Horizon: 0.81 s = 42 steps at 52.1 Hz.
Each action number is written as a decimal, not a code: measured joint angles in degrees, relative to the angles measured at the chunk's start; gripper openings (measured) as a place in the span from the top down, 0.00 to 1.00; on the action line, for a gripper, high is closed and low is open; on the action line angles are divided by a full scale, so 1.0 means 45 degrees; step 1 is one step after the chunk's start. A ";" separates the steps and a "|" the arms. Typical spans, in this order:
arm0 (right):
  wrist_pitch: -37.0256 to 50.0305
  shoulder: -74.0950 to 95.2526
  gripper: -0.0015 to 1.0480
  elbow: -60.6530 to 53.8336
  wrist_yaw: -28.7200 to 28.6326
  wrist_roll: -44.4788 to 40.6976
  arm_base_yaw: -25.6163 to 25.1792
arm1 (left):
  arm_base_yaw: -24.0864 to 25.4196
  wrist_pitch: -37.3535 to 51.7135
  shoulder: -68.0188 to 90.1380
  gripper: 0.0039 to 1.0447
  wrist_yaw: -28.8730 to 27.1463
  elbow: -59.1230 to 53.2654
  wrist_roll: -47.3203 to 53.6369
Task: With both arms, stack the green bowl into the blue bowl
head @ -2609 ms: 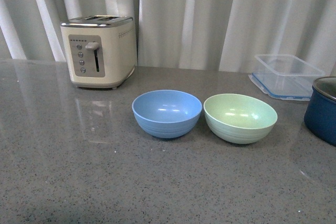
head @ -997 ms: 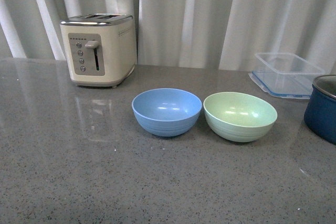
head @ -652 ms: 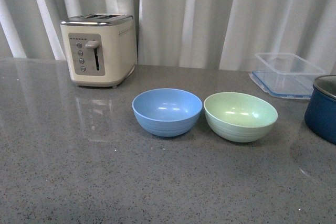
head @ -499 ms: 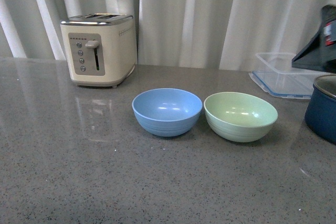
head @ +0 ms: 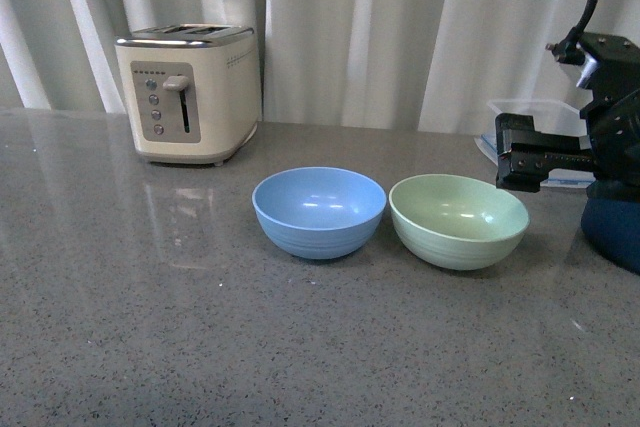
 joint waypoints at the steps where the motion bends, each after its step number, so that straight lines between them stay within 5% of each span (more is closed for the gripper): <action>1: -0.0029 0.0155 0.10 0.0112 0.0044 0.0053 -0.0005 | 0.0000 0.0000 0.0000 0.06 0.0005 0.0000 0.0000; 17: -0.0826 0.1987 0.11 0.1486 0.0568 0.0695 -0.0117 | 0.0000 0.0000 0.0000 0.06 0.0005 0.0000 0.0000; 42: -0.1093 0.2463 0.84 0.1904 0.0597 0.1185 -0.0044 | 0.0000 0.0000 0.0000 0.06 0.0000 0.0000 0.0000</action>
